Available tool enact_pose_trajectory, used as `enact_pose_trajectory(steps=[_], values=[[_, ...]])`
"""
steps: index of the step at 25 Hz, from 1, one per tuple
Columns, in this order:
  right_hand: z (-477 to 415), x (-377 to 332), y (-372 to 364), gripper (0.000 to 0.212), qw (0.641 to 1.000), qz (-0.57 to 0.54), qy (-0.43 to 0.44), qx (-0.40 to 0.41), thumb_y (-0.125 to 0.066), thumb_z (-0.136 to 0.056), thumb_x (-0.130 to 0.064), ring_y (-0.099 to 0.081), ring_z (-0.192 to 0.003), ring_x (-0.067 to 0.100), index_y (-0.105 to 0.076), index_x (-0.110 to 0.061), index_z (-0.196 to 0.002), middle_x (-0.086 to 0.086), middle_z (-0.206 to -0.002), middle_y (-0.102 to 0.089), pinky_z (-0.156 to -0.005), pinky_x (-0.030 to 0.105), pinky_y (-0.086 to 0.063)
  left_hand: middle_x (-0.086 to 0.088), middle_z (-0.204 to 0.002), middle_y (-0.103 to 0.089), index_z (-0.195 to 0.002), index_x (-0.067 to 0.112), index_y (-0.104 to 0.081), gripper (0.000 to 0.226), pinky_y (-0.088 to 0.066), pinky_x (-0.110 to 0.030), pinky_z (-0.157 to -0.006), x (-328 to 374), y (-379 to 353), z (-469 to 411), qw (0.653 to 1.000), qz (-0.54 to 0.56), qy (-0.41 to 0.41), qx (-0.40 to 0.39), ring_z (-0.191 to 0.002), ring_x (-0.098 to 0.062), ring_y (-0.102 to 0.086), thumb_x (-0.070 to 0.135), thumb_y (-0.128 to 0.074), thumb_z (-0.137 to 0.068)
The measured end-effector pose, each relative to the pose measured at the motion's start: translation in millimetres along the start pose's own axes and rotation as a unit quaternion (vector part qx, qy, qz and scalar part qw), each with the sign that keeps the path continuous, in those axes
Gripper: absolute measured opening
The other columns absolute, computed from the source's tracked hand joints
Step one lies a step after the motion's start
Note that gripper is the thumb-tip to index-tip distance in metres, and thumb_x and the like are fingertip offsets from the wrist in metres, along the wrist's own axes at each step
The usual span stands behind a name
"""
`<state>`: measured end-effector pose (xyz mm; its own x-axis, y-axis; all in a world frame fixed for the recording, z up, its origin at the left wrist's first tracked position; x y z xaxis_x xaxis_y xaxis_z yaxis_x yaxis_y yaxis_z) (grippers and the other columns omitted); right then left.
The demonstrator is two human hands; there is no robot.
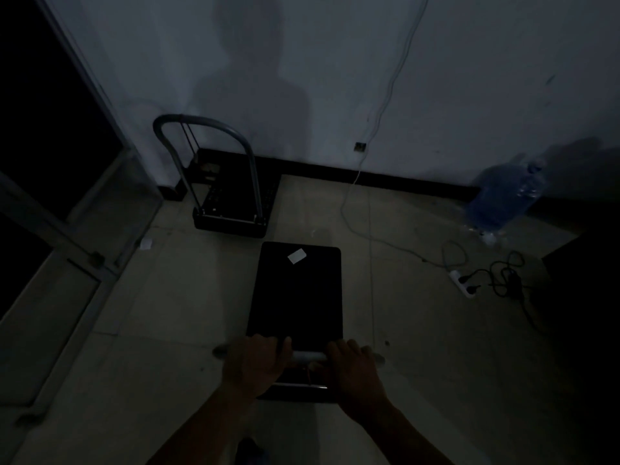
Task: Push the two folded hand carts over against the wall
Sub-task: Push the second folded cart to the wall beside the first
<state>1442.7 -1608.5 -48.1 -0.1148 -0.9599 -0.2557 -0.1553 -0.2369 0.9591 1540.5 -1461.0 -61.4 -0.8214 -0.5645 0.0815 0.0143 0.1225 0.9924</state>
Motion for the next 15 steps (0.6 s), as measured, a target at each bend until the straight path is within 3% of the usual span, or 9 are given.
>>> enact_pose_trajectory(steps=[1,2,3,5,7,9,12,15], values=[[-14,1,-1,0.044,1.0,-0.002,-0.003,0.0,-0.031,-0.096,-0.06,-0.049,-0.068,0.021,-0.051,-0.024,-0.081,-0.004,-0.075,-0.053,-0.062,0.037,-0.035,-0.008,-0.054,-0.057,-0.115,0.018,-0.049,0.049,-0.042,-0.028,-0.037,-13,2,-13,1.0,0.006,0.014,-0.022,-0.039,-0.025,-0.051,0.022,-0.062,-0.068],[-28,1,-3,0.042,1.0,-0.003,-0.01,0.0,-0.035,-0.095,-0.06,-0.05,-0.068,0.021,-0.051,-0.024,-0.081,-0.005,-0.074,-0.053,-0.061,0.036,-0.036,-0.005,-0.05,-0.051,-0.105,0.023,-0.053,0.036,-0.039,-0.027,-0.036,-23,5,-25,0.999,-0.019,0.025,-0.043,-0.036,-0.023,-0.048,0.03,-0.061,-0.071],[-41,3,-4,0.04,1.0,-0.004,-0.017,-0.003,-0.038,-0.094,-0.06,-0.05,-0.067,0.021,-0.051,-0.024,-0.081,-0.005,-0.074,-0.053,-0.06,0.036,-0.036,0.0,-0.043,-0.038,-0.086,0.031,-0.052,0.013,-0.033,-0.025,-0.036,-33,14,-36,0.998,-0.028,0.053,-0.014,-0.034,-0.019,-0.04,0.042,-0.055,-0.08],[-66,9,-7,0.038,1.0,-0.003,-0.024,-0.011,-0.041,-0.093,-0.06,-0.049,-0.068,0.021,-0.049,-0.025,-0.081,-0.005,-0.075,-0.053,-0.06,0.036,-0.035,-0.002,-0.041,-0.017,-0.058,0.035,-0.037,0.044,-0.025,-0.023,-0.037,-53,13,-63,0.994,0.008,0.11,0.011,-0.031,-0.014,-0.032,0.053,-0.025,-0.096],[-95,17,-5,0.036,0.999,-0.002,-0.031,-0.018,-0.04,-0.093,-0.06,-0.049,-0.07,0.02,-0.048,-0.027,-0.082,-0.006,-0.077,-0.054,-0.061,0.036,-0.036,-0.001,-0.035,-0.03,-0.047,0.033,-0.044,0.053,-0.028,-0.022,-0.035,-71,12,-90,0.99,0.006,0.137,0.014,-0.028,-0.014,-0.04,0.049,-0.03,-0.095],[-123,28,-6,0.036,0.999,-0.004,-0.038,-0.03,-0.035,-0.095,-0.061,-0.049,-0.073,0.019,-0.047,-0.029,-0.085,-0.007,-0.081,-0.054,-0.062,0.036,-0.035,0.003,-0.034,-0.042,-0.045,0.025,-0.052,0.054,-0.034,-0.021,-0.035,-83,12,-112,0.991,0.016,0.134,0.023,-0.028,-0.016,-0.043,0.048,-0.036,-0.091],[-161,39,-9,0.039,0.999,0.0,-0.043,-0.025,-0.031,-0.096,-0.062,-0.05,-0.074,0.02,-0.048,-0.028,-0.085,-0.006,-0.081,-0.055,-0.062,0.037,-0.033,-0.002,-0.038,-0.046,-0.05,0.02,-0.055,0.071,-0.036,-0.024,-0.038,-108,0,-144,0.99,0.057,0.131,0.009,-0.03,-0.021,-0.043,0.047,-0.017,-0.102],[-198,52,-11,0.039,0.999,-0.014,-0.047,-0.015,-0.03,-0.096,-0.061,-0.05,-0.072,0.019,-0.047,-0.028,-0.083,-0.007,-0.078,-0.054,-0.062,0.037,-0.033,-0.003,-0.042,-0.049,-0.056,0.017,-0.058,0.074,-0.048,-0.032,-0.043,-130,-16,-179,0.991,0.049,0.118,0.028,-0.035,-0.024,-0.048,0.047,-0.008,-0.103]])
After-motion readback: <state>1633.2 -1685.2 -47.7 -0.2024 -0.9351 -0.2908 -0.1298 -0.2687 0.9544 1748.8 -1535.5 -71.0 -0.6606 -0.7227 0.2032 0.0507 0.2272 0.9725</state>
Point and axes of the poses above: each hand's wrist, its own z-axis away from the middle knuckle, its own y-axis out of the back of the hand, x = y × z, the point moved 6 cm from there along -z, towards the middle knuckle
